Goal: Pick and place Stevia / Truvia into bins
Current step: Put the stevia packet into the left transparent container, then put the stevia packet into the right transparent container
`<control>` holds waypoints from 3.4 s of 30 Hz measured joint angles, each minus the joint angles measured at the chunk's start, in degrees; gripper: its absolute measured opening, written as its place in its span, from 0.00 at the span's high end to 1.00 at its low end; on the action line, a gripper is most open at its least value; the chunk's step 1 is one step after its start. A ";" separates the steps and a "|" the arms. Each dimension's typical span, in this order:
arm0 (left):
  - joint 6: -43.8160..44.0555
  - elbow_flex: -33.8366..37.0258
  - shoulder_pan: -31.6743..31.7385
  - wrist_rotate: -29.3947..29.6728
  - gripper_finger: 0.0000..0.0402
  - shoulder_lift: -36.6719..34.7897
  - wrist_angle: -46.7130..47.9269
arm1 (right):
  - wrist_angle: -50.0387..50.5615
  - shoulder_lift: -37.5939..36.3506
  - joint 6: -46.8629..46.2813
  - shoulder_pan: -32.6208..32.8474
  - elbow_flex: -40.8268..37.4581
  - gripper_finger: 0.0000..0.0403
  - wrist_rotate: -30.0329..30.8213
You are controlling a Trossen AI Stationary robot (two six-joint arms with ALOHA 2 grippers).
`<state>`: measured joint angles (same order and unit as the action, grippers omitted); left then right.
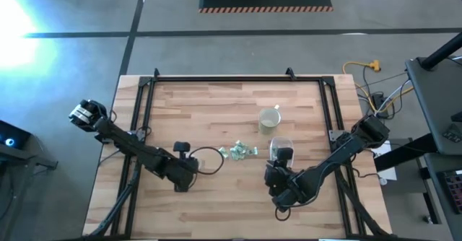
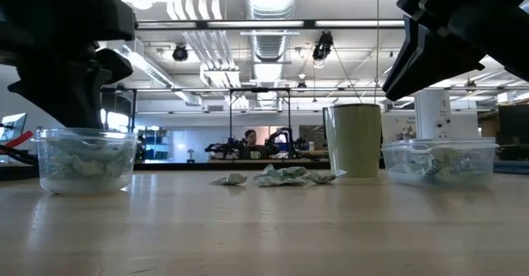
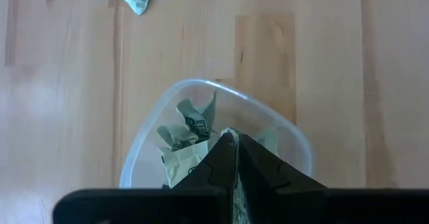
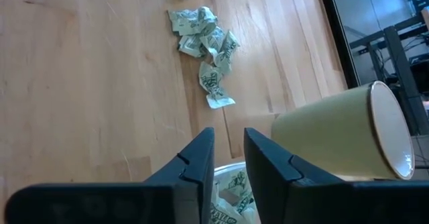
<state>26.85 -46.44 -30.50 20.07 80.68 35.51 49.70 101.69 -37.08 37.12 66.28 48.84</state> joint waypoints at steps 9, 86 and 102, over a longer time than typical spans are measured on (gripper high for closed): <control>-0.14 -0.23 0.00 1.45 0.86 -0.21 -0.05 | -0.40 0.00 0.00 -0.02 0.00 0.82 0.02; 3.87 -2.84 -0.58 17.78 0.74 -9.16 5.57 | -29.03 -0.04 28.64 -22.00 -6.06 0.80 -27.40; 3.96 -2.79 -0.68 17.71 0.74 -9.16 5.55 | -37.66 -0.04 28.50 -29.09 -12.79 0.70 -34.39</control>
<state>30.81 -49.23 -31.18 37.78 71.53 41.06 12.05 101.65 -8.58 8.03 53.49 14.46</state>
